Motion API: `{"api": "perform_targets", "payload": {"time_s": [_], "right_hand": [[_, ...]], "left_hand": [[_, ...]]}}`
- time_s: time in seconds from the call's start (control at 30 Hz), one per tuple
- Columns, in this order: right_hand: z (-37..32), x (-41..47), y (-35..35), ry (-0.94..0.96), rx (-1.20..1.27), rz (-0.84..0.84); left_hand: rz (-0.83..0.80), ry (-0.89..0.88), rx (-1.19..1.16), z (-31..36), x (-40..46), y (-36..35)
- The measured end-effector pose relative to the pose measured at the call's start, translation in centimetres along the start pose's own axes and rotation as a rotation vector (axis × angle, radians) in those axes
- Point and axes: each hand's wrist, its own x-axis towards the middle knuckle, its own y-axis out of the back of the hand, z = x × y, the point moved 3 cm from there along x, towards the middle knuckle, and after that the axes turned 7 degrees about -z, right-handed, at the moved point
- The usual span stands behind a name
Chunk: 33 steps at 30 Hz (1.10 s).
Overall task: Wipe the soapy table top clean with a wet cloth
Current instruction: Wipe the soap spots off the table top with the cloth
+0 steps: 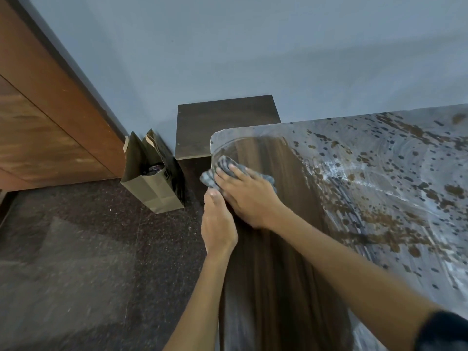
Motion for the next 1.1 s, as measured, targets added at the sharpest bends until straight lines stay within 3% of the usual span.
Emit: {"api": "perform_targets", "payload": {"time_s": [0.13, 0.33, 0.43, 0.6, 0.67, 0.73, 0.83, 0.9, 0.97, 1.1], "right_hand": [[3.3, -3.6, 0.1, -0.100, -0.036, 0.011], [9.0, 4.9, 2.4, -0.455, 0.036, 0.073], [6.4, 8.4, 2.5, -0.367, 0.039, 0.086], [1.8, 4.9, 0.9, 0.045, -0.024, 0.059], [2.5, 2.4, 0.1, 0.020, -0.033, 0.042], [4.9, 1.9, 0.3, -0.139, -0.035, 0.079], [8.0, 5.1, 1.6, -0.401, 0.016, 0.114], [7.9, 8.3, 2.5, -0.451, 0.052, 0.106], [6.0, 10.4, 2.7, -0.374, 0.053, 0.090], [1.6, 8.6, 1.6, -0.045, 0.002, 0.077]], "left_hand": [[-0.003, -0.076, 0.120, -0.8, 0.1, -0.2], [0.019, -0.106, 0.231, -0.9, 0.1, -0.4], [0.014, -0.119, 0.245, -1.0, 0.1, -0.3], [0.016, -0.102, 0.246, -1.0, 0.1, -0.3], [0.007, -0.100, 0.241, -0.9, 0.2, -0.3], [0.003, -0.107, 0.232, -0.9, 0.3, -0.4], [0.007, -0.115, 0.261, -0.9, 0.2, -0.5], [0.005, -0.121, 0.273, -1.0, 0.1, -0.5], [0.003, -0.121, 0.270, -0.9, 0.0, -0.5], [0.009, -0.119, 0.255, -0.9, 0.0, -0.4]]}}
